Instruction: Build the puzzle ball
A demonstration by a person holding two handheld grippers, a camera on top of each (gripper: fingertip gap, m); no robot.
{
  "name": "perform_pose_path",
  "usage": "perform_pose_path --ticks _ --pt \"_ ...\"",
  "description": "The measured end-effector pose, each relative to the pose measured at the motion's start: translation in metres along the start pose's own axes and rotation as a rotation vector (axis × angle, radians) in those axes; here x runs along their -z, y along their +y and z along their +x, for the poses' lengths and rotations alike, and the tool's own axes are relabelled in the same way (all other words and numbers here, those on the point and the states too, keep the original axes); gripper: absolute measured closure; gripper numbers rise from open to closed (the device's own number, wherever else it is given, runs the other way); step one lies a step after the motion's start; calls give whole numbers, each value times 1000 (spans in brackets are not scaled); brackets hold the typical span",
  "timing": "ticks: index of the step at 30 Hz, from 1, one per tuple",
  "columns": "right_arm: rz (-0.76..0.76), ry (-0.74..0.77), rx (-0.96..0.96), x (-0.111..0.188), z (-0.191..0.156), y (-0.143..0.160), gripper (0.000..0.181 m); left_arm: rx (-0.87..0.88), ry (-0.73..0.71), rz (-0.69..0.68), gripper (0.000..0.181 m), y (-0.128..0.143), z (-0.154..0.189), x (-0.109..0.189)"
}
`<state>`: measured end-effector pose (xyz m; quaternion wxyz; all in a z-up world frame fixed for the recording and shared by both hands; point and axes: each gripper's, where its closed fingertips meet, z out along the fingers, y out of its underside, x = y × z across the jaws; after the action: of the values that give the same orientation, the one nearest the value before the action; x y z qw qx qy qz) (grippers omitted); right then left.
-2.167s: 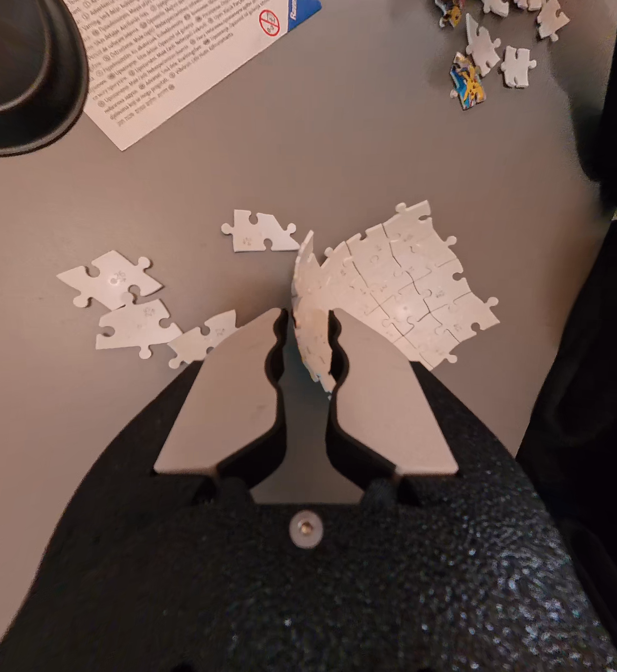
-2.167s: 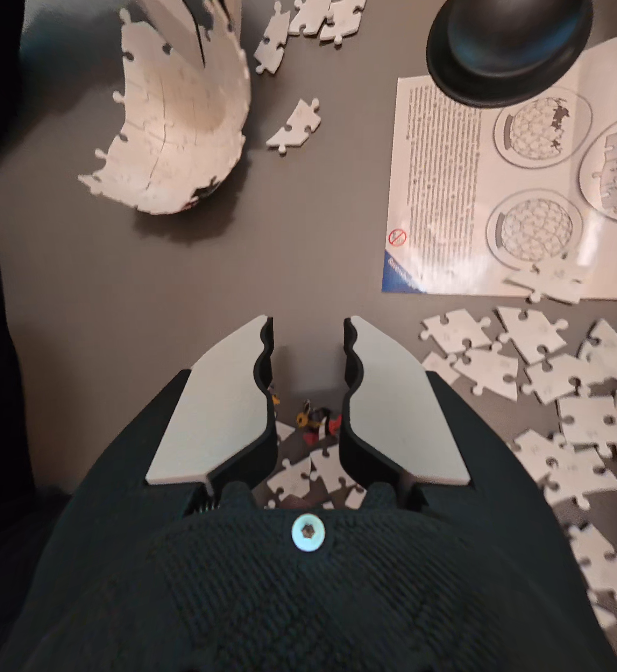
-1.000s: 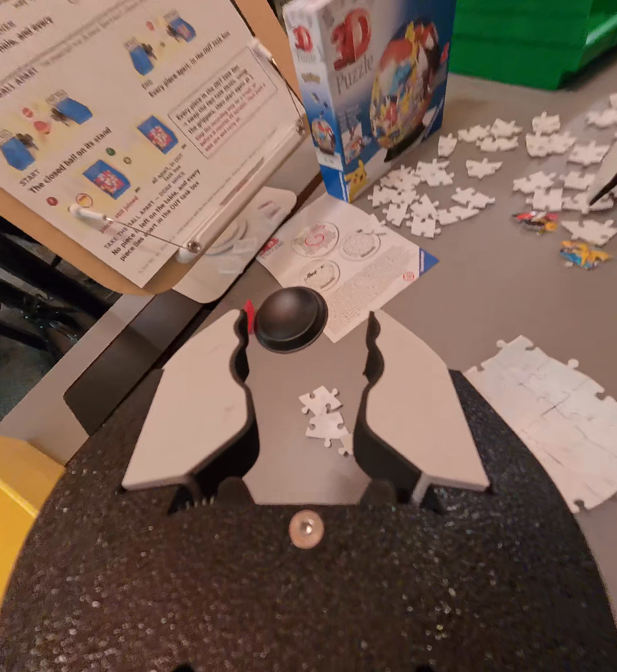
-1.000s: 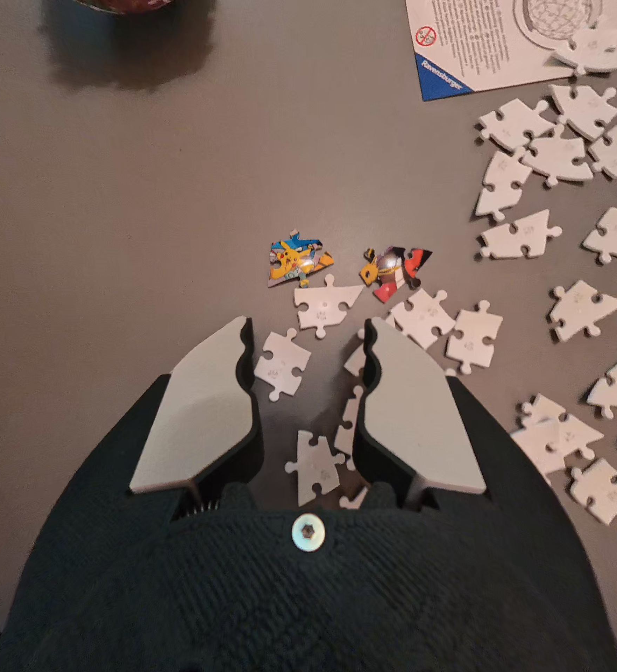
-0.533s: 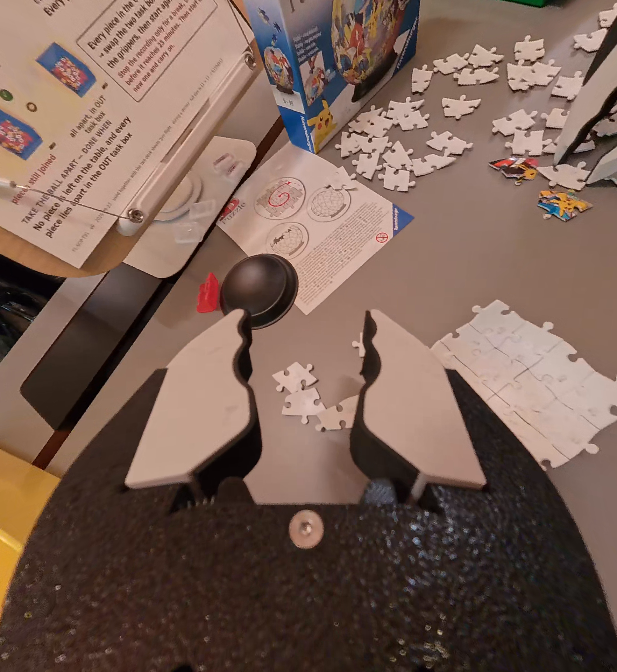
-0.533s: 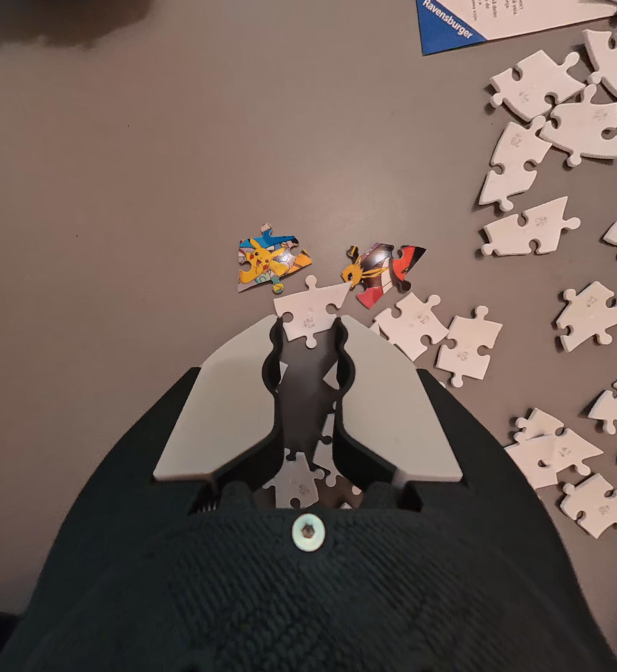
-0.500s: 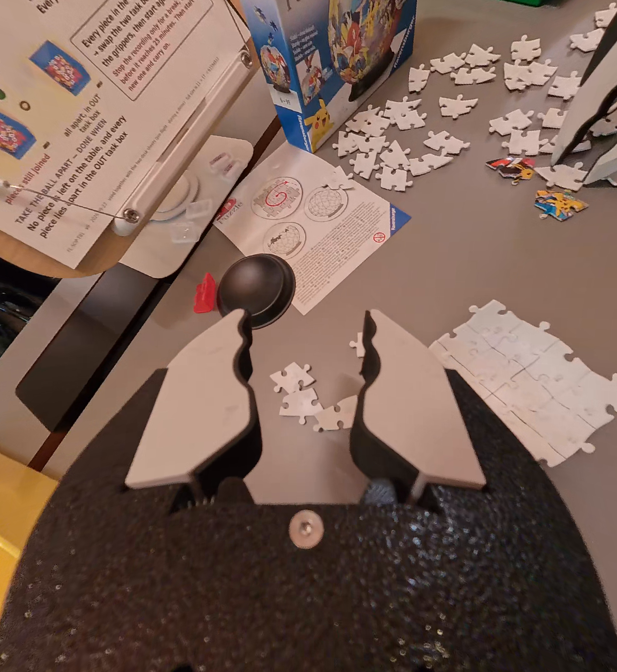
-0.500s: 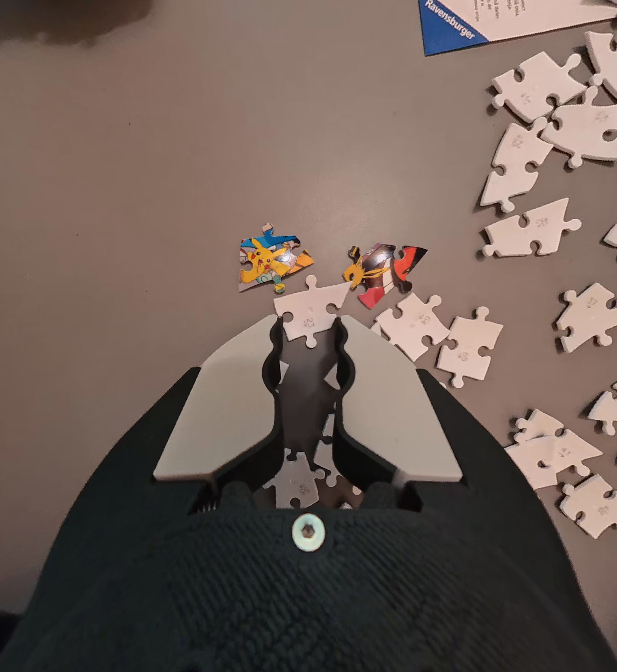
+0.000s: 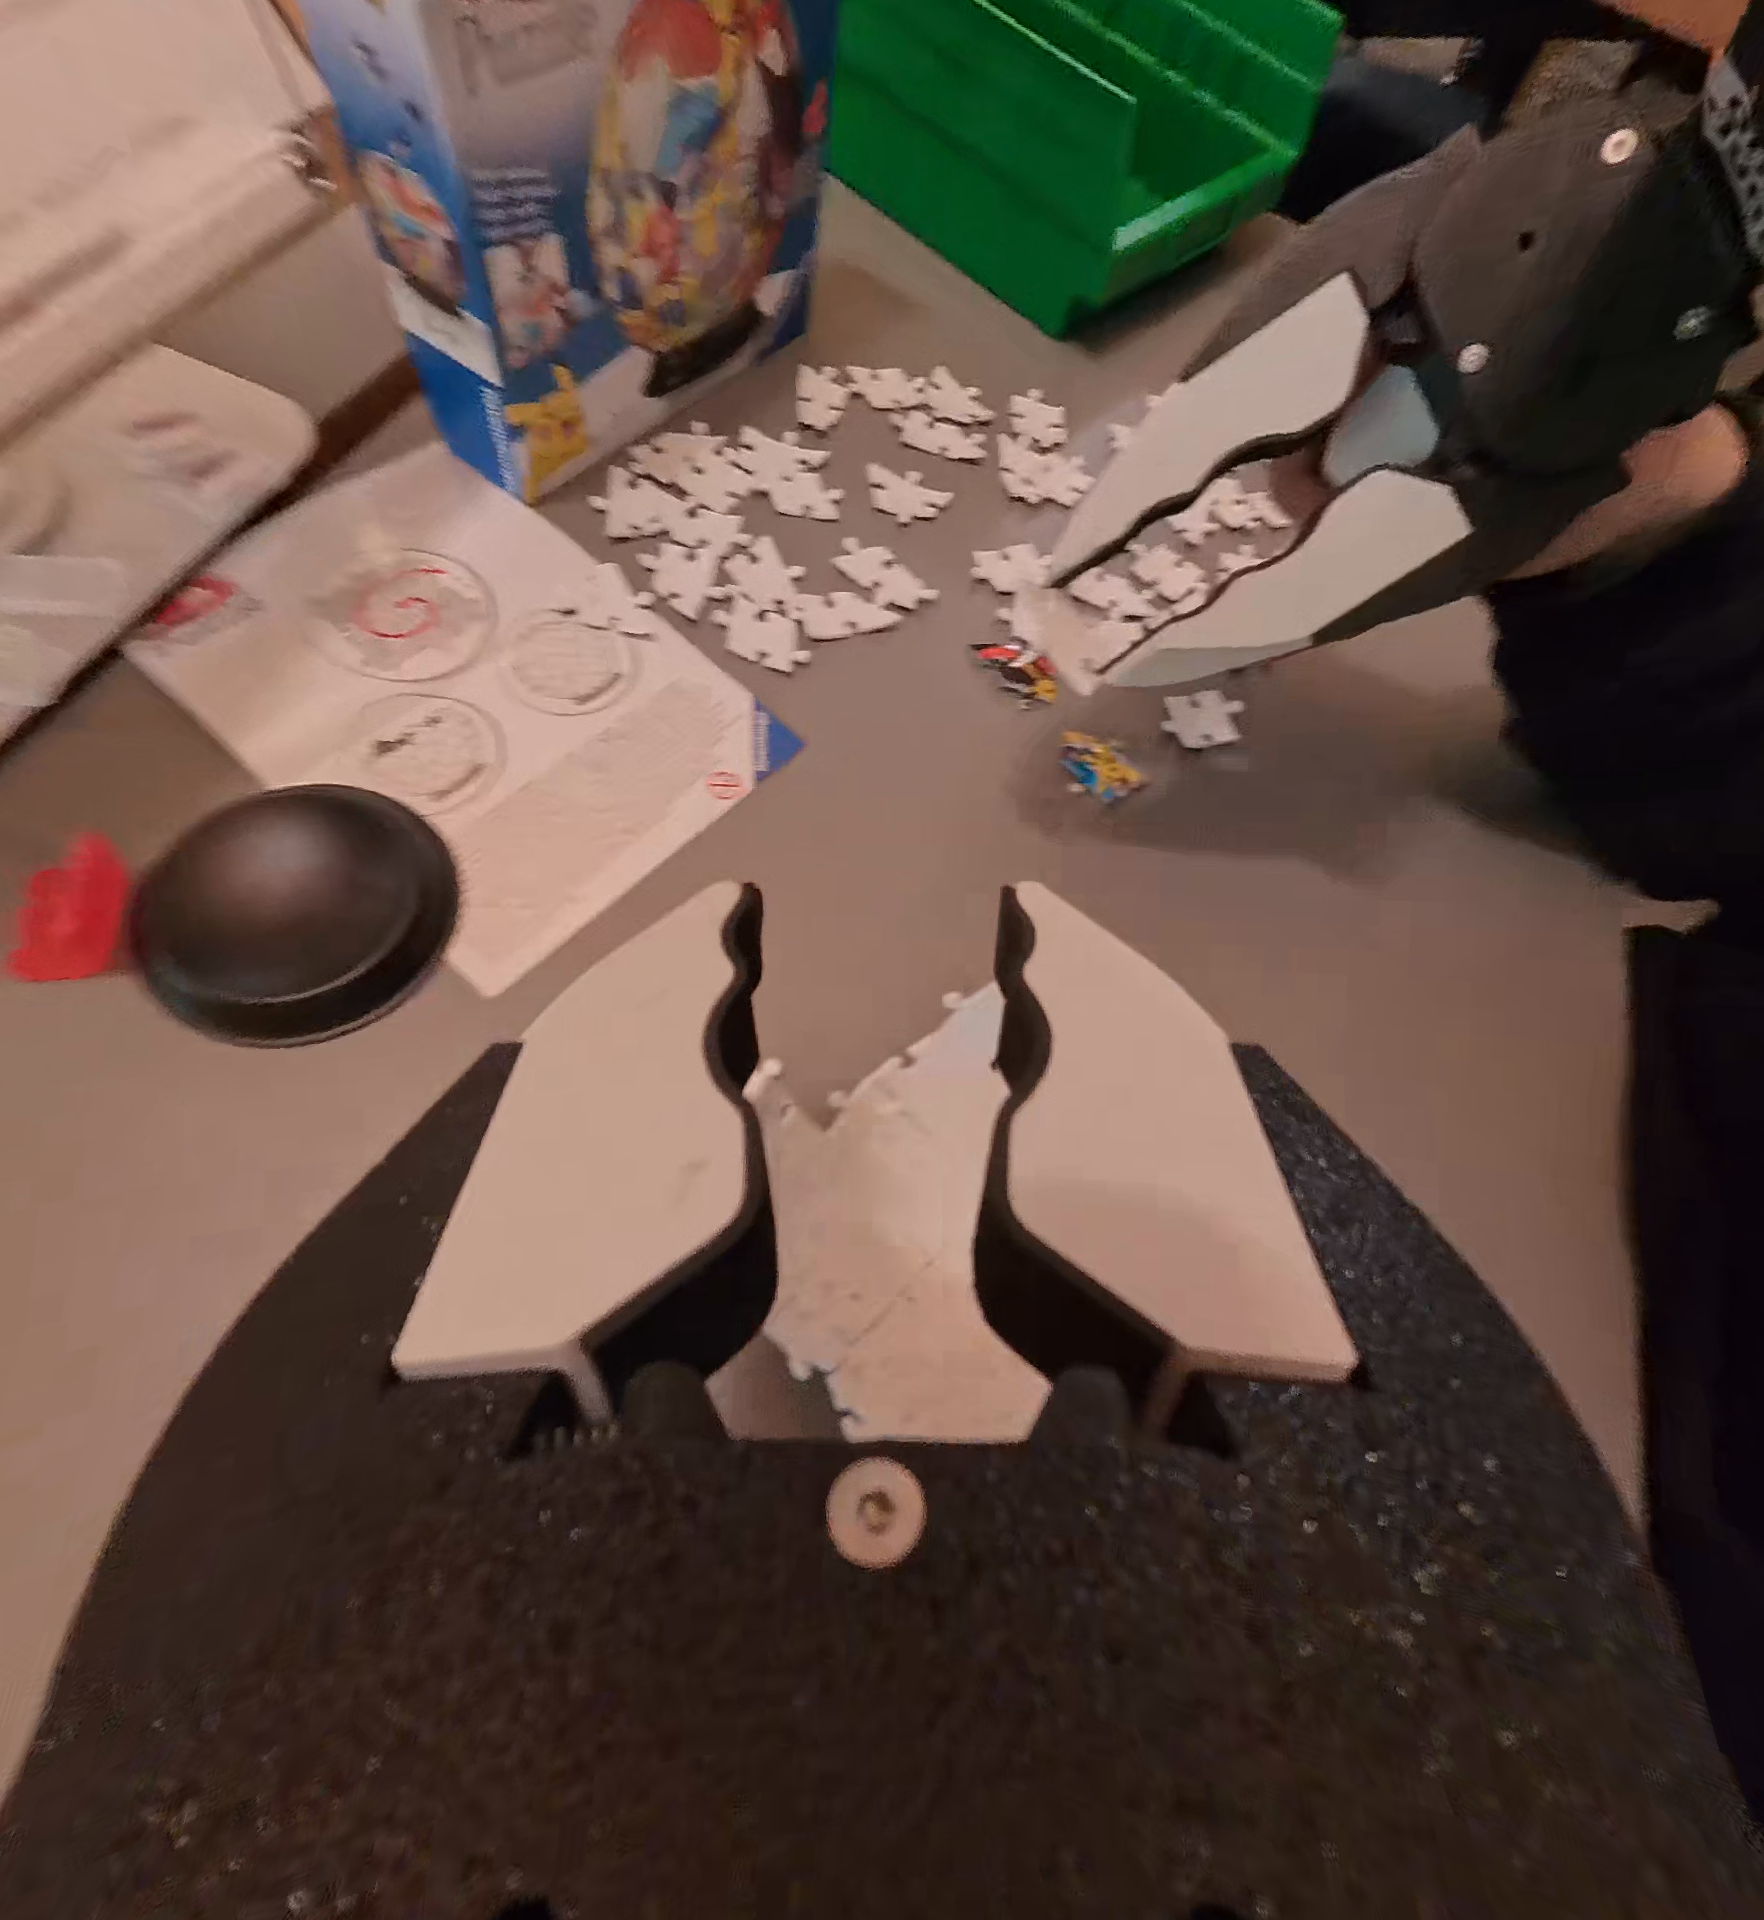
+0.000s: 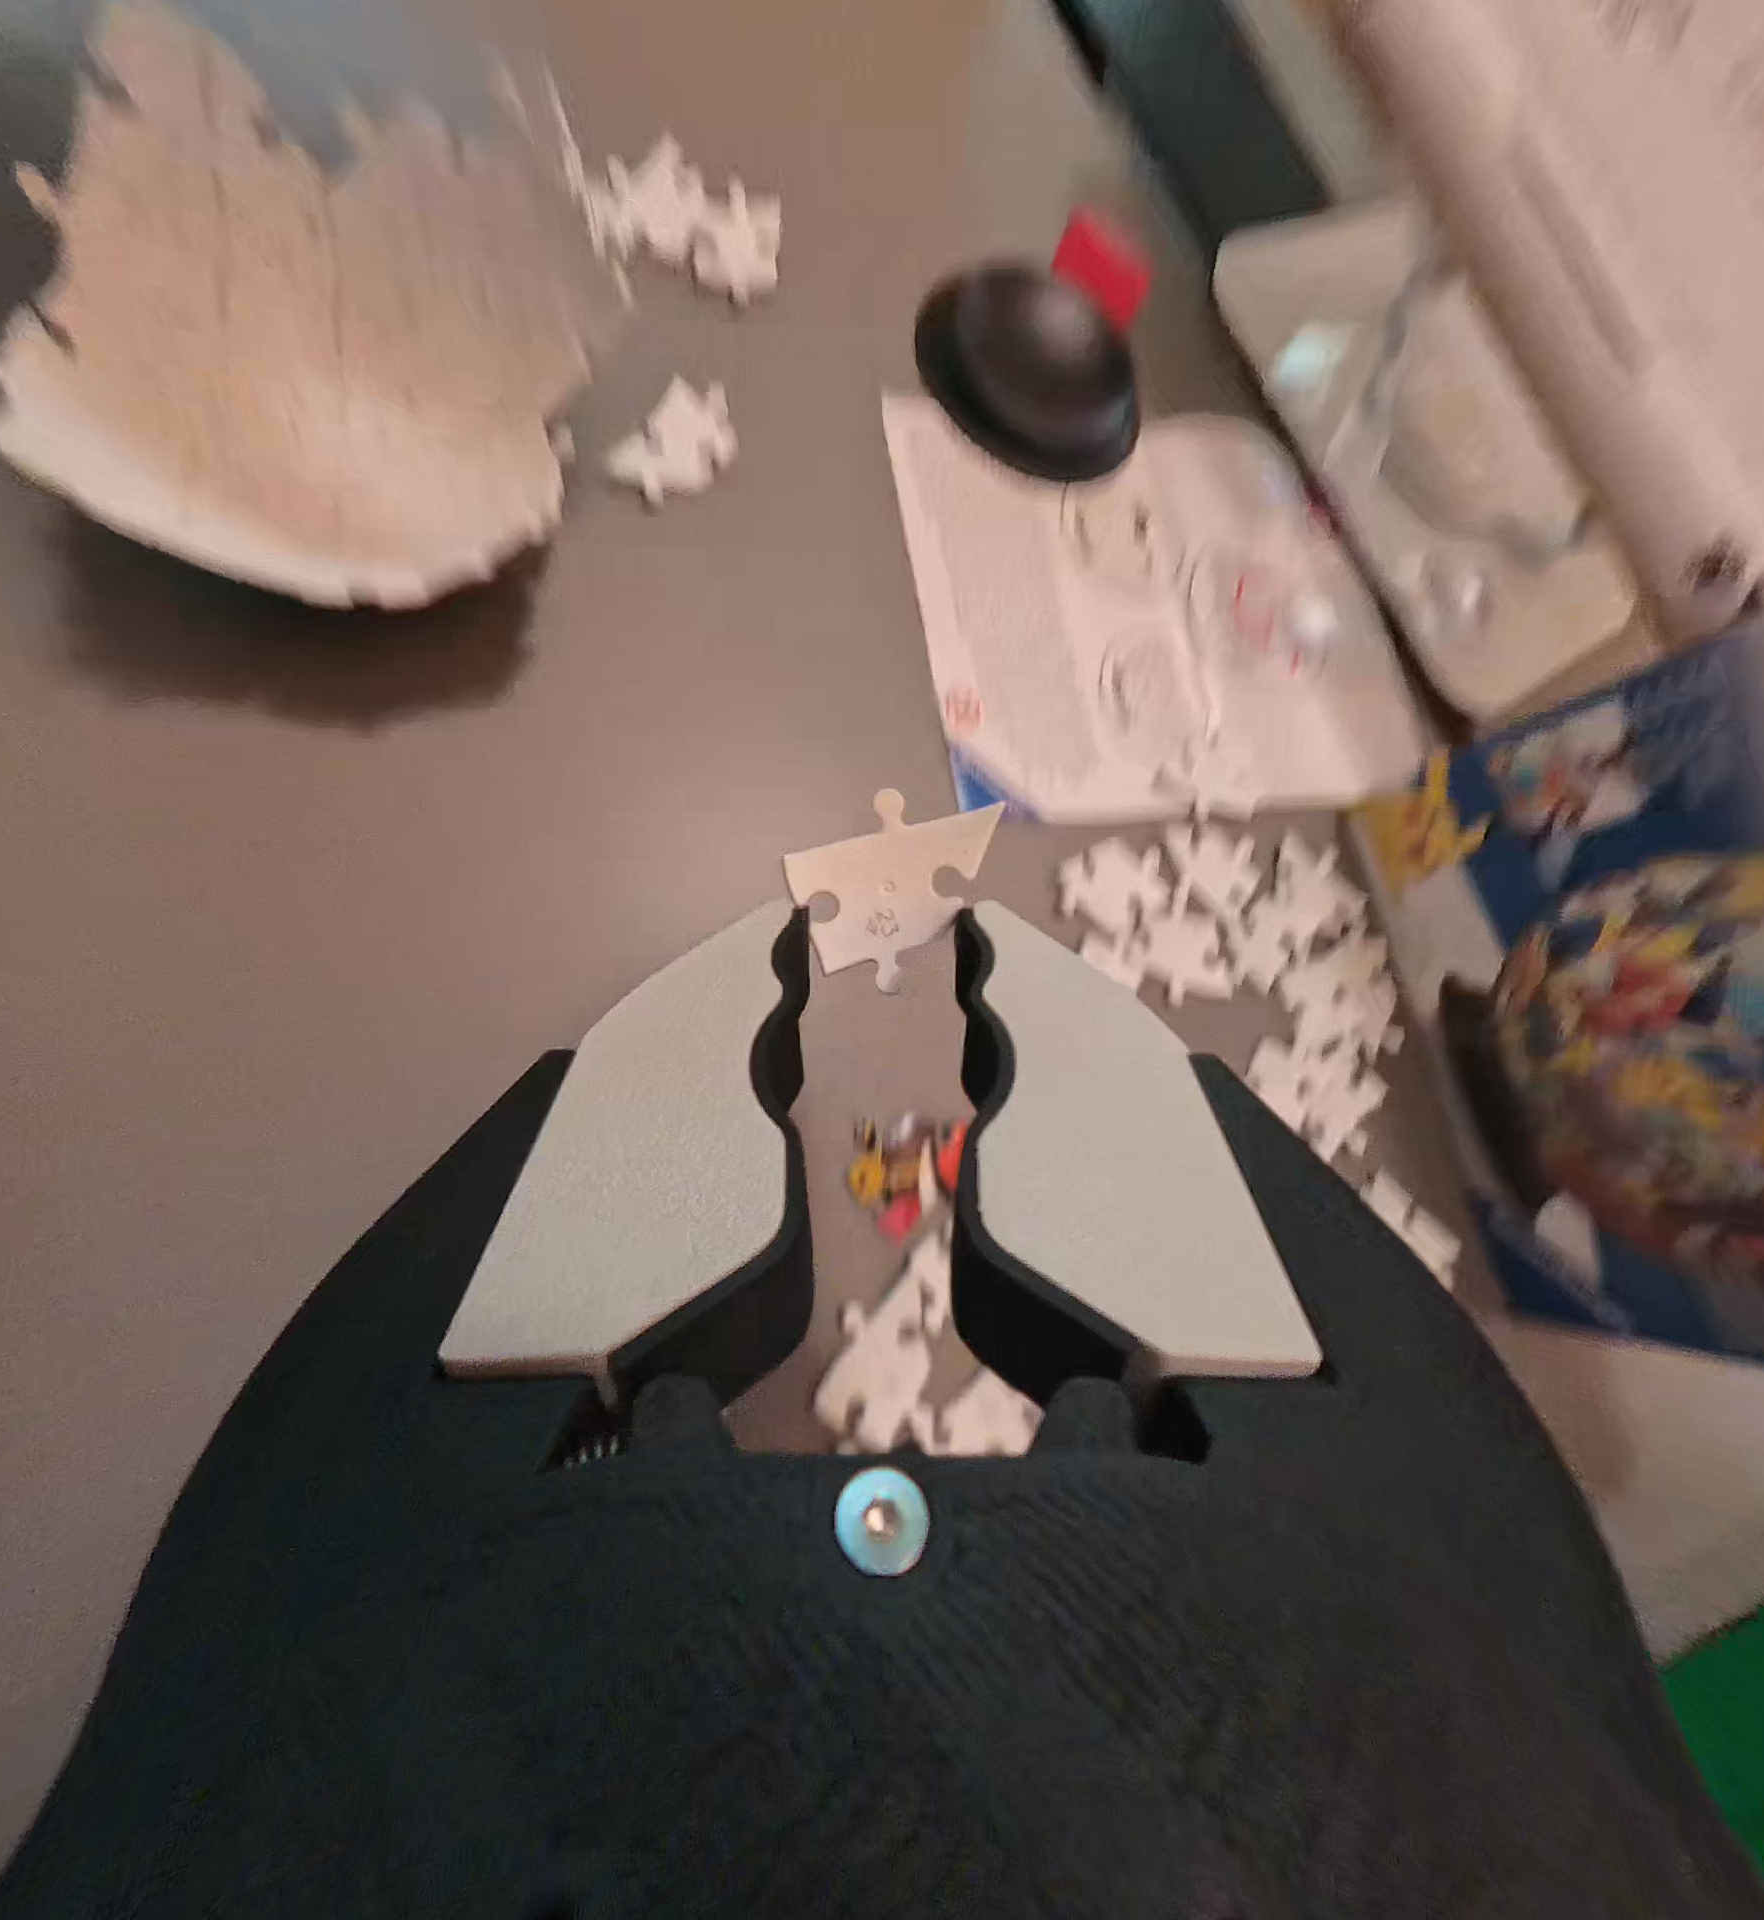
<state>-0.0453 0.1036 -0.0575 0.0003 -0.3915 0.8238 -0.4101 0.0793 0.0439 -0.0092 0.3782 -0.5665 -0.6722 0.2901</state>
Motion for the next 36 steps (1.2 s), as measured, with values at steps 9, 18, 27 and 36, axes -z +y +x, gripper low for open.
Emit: perform_pose_path --ticks 9,18,27,36 --pt "193 -7 132 -32 -28 -88 154 262 204 3 153 -2 19 -7" --pt "270 -31 176 -34 -45 -113 154 277 246 -33 171 5 22 -17" --pt "198 -70 127 -43 -40 -86 181 281 317 -2 181 7 21 -27" --pt "60 -230 -13 -66 -23 -52 159 271 8 14 177 9 -32 -8"
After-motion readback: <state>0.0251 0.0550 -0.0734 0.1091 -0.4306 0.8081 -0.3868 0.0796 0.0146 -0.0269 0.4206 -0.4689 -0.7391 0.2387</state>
